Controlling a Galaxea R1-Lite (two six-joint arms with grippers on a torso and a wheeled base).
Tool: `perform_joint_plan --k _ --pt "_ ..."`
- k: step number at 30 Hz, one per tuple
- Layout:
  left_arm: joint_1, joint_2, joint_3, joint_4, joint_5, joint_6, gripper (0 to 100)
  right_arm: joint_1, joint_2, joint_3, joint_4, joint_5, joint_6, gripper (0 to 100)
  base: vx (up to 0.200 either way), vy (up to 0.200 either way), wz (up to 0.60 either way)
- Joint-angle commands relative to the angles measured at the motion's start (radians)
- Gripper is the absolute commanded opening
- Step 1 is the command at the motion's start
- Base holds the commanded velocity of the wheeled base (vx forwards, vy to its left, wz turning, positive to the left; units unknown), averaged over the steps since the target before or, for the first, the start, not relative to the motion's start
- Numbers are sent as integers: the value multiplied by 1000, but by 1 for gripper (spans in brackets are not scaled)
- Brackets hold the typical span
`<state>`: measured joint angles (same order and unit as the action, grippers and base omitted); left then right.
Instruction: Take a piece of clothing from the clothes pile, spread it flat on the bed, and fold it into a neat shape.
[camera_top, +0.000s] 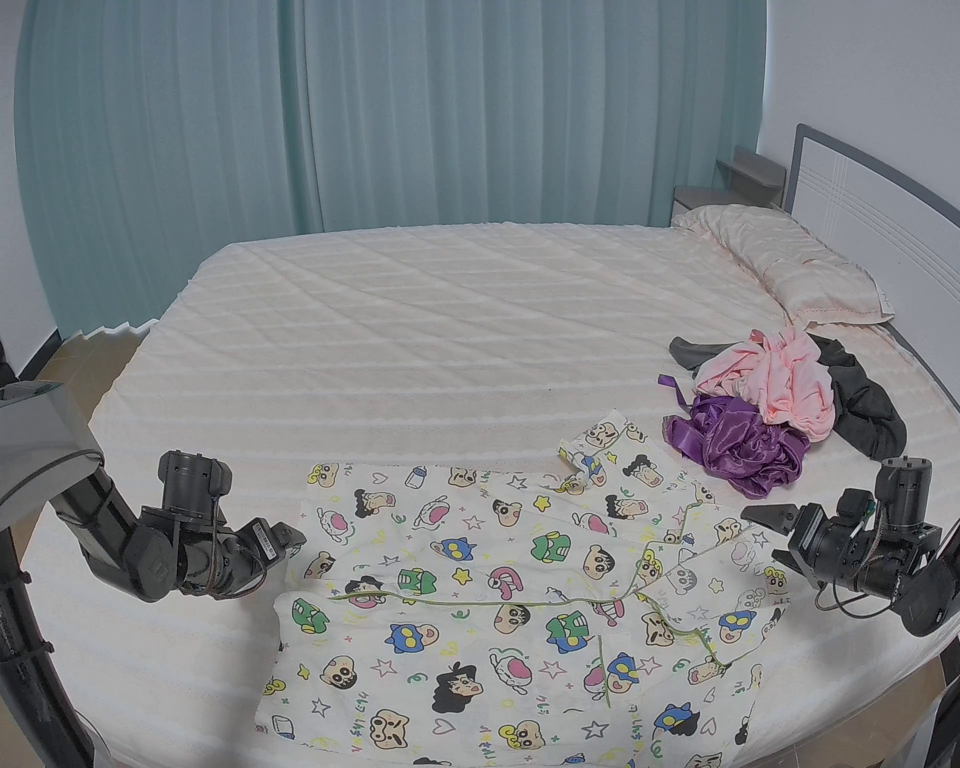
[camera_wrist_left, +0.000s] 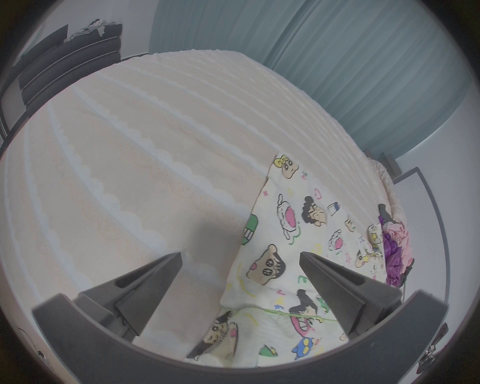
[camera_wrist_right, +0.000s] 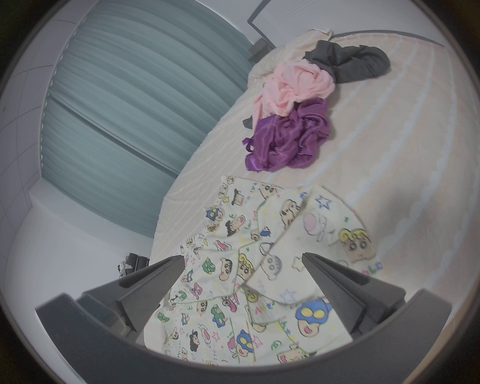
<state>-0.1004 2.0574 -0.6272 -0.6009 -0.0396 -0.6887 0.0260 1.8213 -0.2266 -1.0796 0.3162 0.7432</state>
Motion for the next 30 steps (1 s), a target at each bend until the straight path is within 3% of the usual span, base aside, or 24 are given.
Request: perform_joint_plan --k 1,5,11,15,16,25,30 --pt "15 -103 54 -8 -3 -5 100 28 47 -76 0 -14 -2 100 0 0 0" --pt "18 -145 93 -11 -10 -5 100 57 93 -160 18 -37 -7 100 0 0 0" --pt "-16 -160 144 -13 -37 -66 100 86 151 -425 214 -39 -21 100 0 0 0" --pt "-30 -160 146 -13 -39 -121 100 91 193 -574 360 -39 -76 100 0 0 0" --pt "-36 -160 150 -22 -42 -149 100 92 242 -640 409 -39 -128 100 0 0 0" --pt "-85 -158 213 -125 -43 -183 100 95 464 -836 458 -60 -266 100 0 0 0" --pt "-88 -161 235 -126 -43 -186 100 94 527 -965 507 -77 -277 100 0 0 0"
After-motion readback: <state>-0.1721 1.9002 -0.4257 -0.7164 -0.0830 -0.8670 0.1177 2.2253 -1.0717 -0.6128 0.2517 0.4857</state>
